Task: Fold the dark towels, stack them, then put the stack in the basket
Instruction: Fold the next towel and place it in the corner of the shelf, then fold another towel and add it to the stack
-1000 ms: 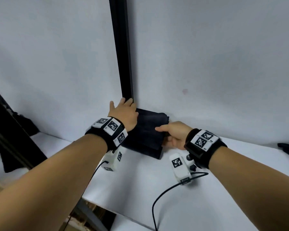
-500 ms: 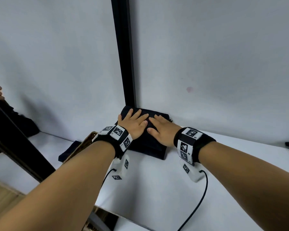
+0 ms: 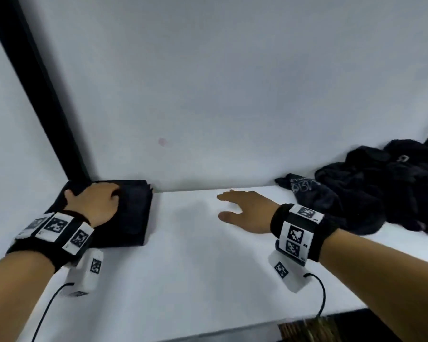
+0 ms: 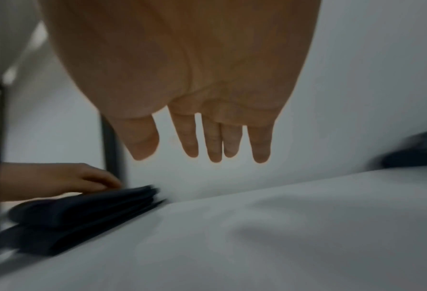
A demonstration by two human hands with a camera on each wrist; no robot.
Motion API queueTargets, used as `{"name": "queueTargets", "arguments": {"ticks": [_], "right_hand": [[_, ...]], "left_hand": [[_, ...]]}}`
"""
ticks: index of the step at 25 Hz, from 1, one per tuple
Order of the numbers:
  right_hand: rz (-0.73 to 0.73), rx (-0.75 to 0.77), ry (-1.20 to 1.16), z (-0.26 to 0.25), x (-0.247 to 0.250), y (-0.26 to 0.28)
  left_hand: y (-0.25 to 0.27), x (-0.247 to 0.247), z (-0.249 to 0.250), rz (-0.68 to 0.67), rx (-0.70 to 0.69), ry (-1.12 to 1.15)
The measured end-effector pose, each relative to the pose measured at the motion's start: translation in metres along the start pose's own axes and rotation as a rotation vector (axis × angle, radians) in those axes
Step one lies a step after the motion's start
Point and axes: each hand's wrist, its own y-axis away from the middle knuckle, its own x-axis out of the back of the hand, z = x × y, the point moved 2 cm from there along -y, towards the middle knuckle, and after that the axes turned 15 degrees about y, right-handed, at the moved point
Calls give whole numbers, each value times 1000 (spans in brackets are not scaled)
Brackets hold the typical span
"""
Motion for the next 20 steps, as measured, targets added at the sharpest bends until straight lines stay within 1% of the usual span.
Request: {"name": "queueTargets", "arguments": {"ticks": [1, 2, 4, 6, 8, 11, 12, 13, 15, 18, 20], "right_hand": [[19, -80, -3, 28, 5, 22], [37, -166, 0, 56, 11, 46], [73, -316, 31, 103, 23, 95], [104, -429, 40, 141, 35, 136], [141, -534, 14, 177, 44, 167], [235, -694, -35, 234, 49, 188], [243, -728, -56, 252, 47, 190], [236, -742, -66, 267, 45, 188], [199, -706, -90, 288, 38, 180], [155, -580, -124, 305, 29, 158], [130, -482, -141, 312, 28, 145]], "left_hand": [[1, 3, 20, 22, -77, 61], [2, 4, 47, 23, -186, 138], [10, -4, 109, -23, -396, 293], [25, -16, 174, -59, -565, 374], [43, -33, 233, -111, -681, 391], [54, -73, 305, -209, -770, 352], [56, -90, 326, -238, -786, 333], [56, -105, 347, -260, -805, 314], [58, -132, 383, -290, -822, 276], [63, -162, 418, -343, -850, 173], [65, -173, 431, -297, -883, 17]]}}
